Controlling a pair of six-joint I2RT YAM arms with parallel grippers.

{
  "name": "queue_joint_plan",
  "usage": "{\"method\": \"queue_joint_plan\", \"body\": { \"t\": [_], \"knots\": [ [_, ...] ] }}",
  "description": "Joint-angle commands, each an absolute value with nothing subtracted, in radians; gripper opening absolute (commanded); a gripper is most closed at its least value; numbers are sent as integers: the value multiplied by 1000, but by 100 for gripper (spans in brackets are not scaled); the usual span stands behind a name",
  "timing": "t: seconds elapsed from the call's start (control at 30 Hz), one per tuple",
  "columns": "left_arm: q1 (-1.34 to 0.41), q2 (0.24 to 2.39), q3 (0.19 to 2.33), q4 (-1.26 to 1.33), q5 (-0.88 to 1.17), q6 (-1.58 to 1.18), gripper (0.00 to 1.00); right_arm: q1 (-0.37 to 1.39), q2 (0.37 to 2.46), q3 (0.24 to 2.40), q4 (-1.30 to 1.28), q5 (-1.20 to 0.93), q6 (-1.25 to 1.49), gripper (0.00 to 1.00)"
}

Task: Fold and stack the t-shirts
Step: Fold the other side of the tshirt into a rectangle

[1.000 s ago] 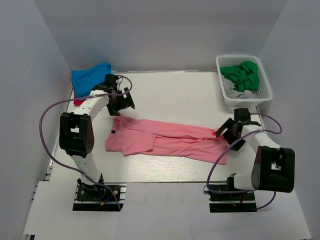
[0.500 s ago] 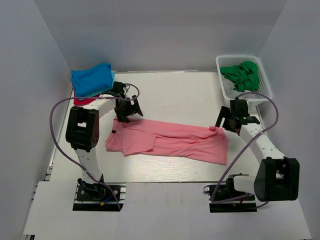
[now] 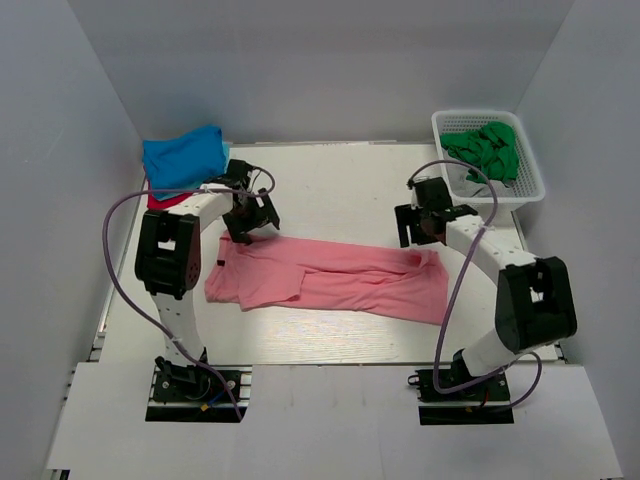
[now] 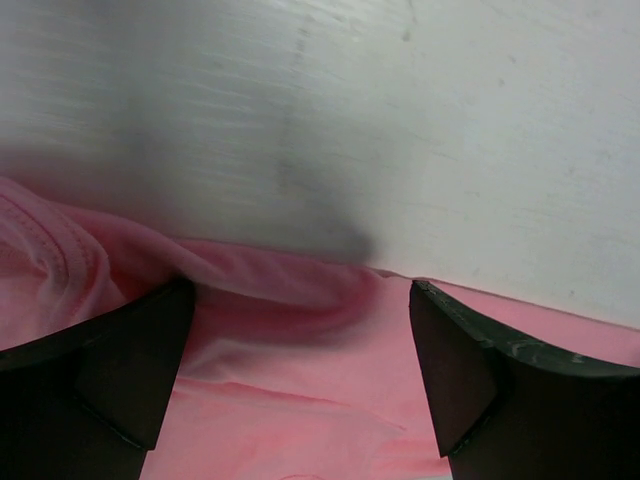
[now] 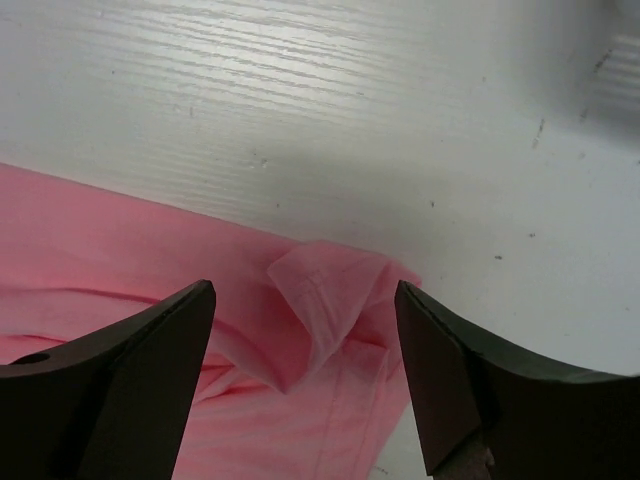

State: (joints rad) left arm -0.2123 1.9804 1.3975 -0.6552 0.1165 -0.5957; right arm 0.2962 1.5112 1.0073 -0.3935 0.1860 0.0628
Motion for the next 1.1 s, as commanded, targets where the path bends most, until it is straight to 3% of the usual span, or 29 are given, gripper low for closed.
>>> {"method": "queue_joint_plan", "body": {
  "t": [0.0,0.13,0.4,0.47,0.67,0.83,1.0,1.07],
  "knots": [
    [-190,2054,1410,-730,-38,-610,99,354,1572,1083,-425,190,-67,78],
    [-179,2054,1439,-767,-69,-620,99,390,1637,1103,-446,279,-120,71],
    [-170,2045,1439,-776,-92,-601,99,462,1742,1129,-405,437,-192,71],
    [-170,2034,1439,-776,-92,-601,99,468,1755,1127,-397,456,-193,65],
    [-170,2025,1421,-776,-101,-592,99,477,1778,1118,-315,463,-187,60],
    [-170,2007,1411,-776,-80,-592,99,471,1802,1117,-255,408,-123,42],
    [-170,2006,1391,-776,-71,-592,99,463,1796,1083,-229,460,-63,0],
    [-170,1997,1367,-787,-71,-603,99,454,1758,1071,-221,492,35,0]
  ]
}}
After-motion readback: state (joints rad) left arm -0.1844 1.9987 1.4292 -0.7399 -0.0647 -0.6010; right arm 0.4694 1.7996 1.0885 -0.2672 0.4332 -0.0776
